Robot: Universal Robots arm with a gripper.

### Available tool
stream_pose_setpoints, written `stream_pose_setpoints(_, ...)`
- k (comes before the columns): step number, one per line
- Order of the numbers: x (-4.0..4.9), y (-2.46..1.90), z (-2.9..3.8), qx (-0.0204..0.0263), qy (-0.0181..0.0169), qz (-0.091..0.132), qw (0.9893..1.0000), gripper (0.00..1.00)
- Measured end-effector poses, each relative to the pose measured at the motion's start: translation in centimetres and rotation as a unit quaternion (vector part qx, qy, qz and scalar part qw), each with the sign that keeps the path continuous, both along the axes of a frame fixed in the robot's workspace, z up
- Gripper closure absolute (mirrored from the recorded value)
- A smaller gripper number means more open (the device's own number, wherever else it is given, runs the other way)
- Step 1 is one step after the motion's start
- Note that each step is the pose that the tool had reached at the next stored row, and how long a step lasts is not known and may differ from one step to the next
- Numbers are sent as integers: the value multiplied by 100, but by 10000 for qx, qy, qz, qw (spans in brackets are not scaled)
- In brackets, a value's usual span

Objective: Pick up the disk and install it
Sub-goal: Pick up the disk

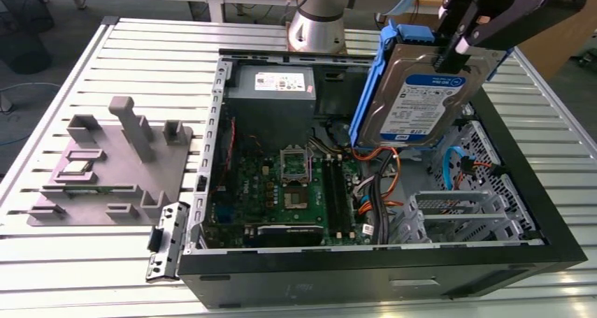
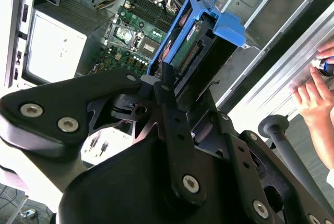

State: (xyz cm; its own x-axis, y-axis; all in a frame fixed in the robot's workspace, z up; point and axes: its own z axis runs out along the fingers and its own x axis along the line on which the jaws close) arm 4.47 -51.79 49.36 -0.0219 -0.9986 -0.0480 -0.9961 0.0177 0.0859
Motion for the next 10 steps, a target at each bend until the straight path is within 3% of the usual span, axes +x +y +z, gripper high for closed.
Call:
stream_pose_setpoints(6, 8, -1, 0, 1, 0, 0, 10000, 65)
stream_pose_setpoints(10, 15, -64, -2, 1, 0, 0, 10000, 65)
